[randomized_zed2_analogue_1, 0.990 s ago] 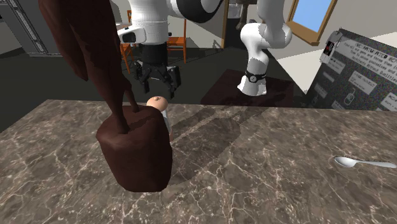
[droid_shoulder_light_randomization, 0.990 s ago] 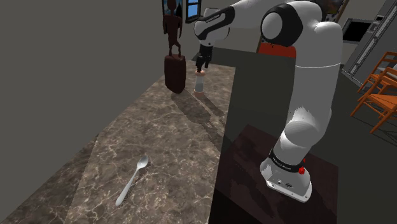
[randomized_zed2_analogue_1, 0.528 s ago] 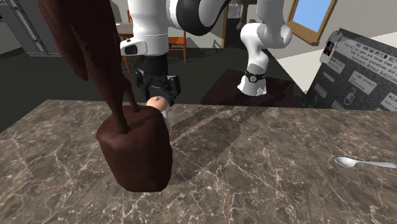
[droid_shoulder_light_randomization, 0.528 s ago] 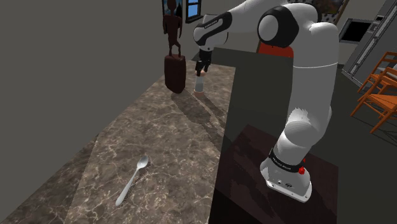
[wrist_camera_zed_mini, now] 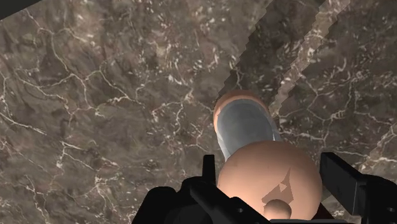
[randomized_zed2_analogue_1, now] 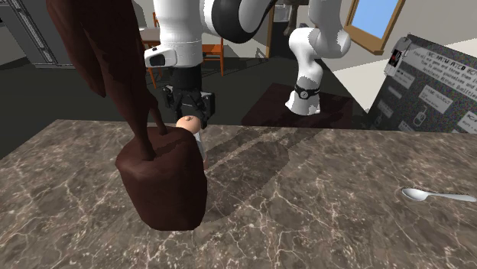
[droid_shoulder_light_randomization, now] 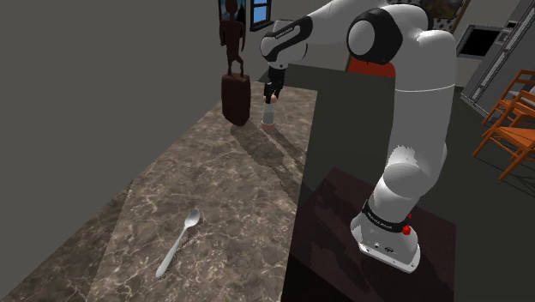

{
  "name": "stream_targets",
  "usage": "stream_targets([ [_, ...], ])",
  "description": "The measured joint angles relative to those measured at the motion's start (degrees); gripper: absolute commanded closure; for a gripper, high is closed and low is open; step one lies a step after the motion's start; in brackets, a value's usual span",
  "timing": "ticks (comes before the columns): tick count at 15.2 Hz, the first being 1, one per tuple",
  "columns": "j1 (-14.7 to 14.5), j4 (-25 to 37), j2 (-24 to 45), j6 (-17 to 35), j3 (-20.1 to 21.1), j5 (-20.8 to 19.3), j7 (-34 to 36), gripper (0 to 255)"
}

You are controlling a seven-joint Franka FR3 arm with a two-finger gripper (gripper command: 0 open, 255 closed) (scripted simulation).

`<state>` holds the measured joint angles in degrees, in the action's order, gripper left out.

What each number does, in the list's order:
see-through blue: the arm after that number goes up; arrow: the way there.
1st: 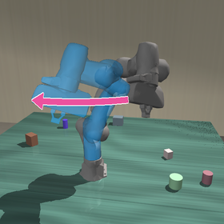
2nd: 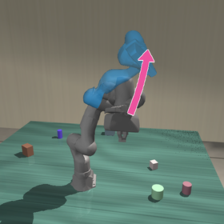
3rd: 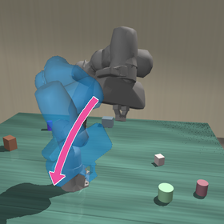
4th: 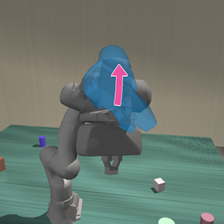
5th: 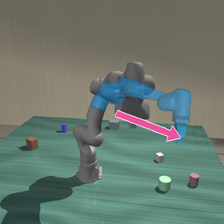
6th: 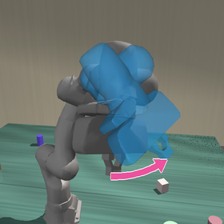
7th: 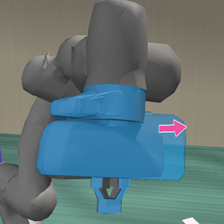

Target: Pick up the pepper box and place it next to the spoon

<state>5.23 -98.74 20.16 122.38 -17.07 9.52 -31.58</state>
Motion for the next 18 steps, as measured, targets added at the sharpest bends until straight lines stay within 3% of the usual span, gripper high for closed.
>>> stream_targets([
  [8, 0.0, 0.2, 0.0, -0.3, 0.0, 0.0, 0.0, 255],
  [18, -0.1, 4.4, -2.4, -6.7, -0.4, -1.2, 0.9, 255],
])
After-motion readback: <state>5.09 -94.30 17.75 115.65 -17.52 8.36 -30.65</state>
